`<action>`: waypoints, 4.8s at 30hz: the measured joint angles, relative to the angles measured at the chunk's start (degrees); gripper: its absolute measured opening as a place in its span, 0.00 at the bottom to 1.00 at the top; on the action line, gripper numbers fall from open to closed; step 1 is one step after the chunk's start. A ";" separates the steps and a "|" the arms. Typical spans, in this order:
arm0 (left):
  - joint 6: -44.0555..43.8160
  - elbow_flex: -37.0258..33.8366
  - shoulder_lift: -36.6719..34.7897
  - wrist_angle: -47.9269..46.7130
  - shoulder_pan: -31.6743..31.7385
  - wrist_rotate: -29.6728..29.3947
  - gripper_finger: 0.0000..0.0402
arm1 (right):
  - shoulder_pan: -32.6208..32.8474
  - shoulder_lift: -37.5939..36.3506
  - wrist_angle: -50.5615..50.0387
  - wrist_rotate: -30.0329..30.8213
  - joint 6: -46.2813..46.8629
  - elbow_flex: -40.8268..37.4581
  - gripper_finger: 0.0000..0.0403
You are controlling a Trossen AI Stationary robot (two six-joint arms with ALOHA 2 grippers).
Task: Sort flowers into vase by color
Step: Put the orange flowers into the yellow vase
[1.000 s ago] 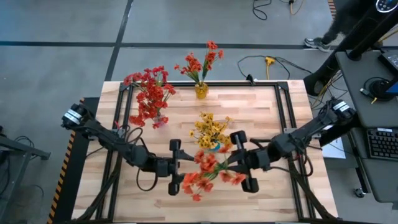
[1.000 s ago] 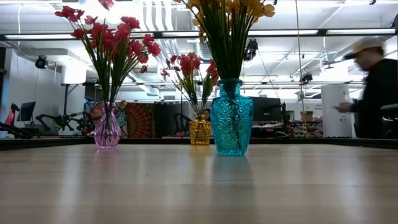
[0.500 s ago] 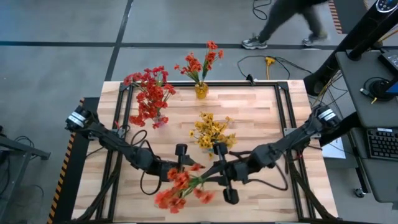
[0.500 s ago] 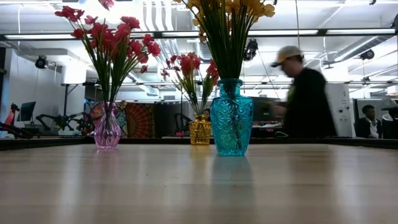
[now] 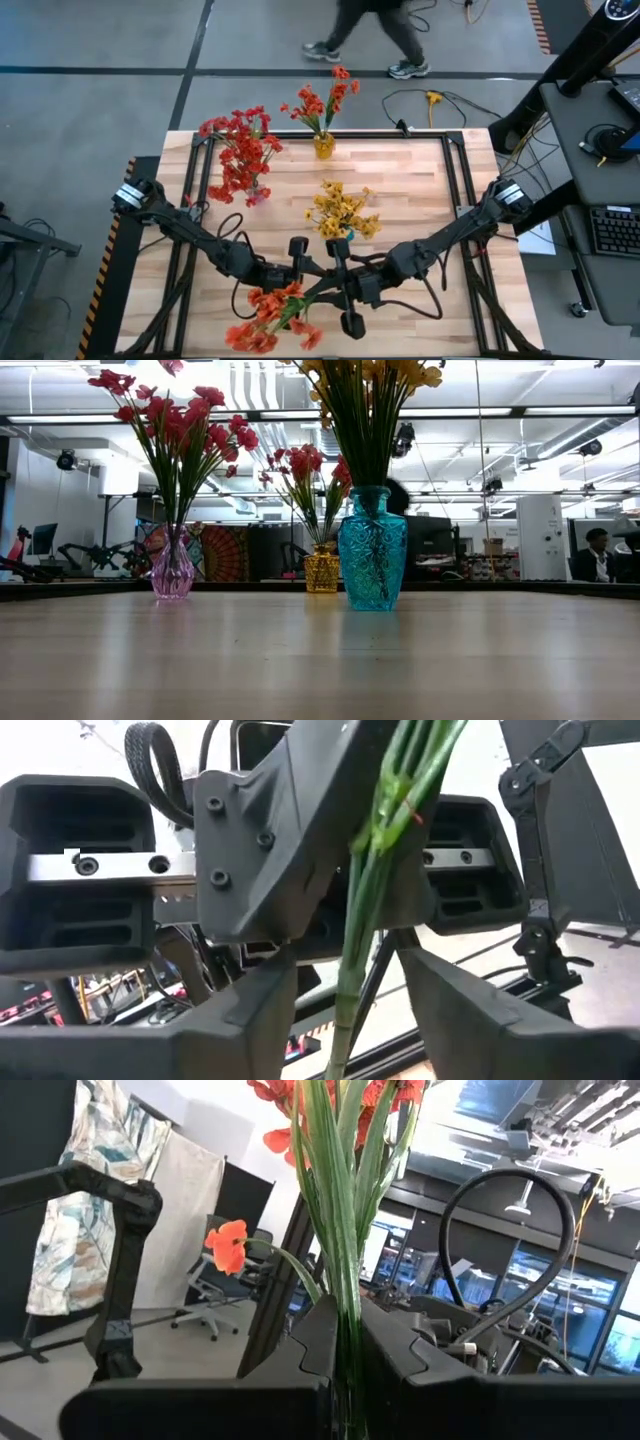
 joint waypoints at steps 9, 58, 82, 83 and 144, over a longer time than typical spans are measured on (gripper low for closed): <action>0.03 0.00 -0.24 -0.66 0.00 -3.65 0.03 | 0.00 -2.11 -2.69 0.96 0.73 -0.27 0.06; -5.62 0.00 -9.13 -22.19 -3.08 -30.31 0.01 | -0.93 -2.68 -37.78 23.45 3.78 14.18 0.55; -3.83 0.02 -9.13 -22.21 -4.32 -36.16 0.07 | -0.92 -4.13 -37.69 23.35 1.91 14.46 0.05; -3.55 0.02 -9.13 -22.47 -4.51 -36.19 0.09 | -0.92 -4.29 -37.68 23.35 1.91 14.46 0.05; 15.50 -27.47 -50.96 -26.94 -1.41 -25.74 0.61 | -67.87 -13.73 17.65 -38.69 23.99 -32.30 0.04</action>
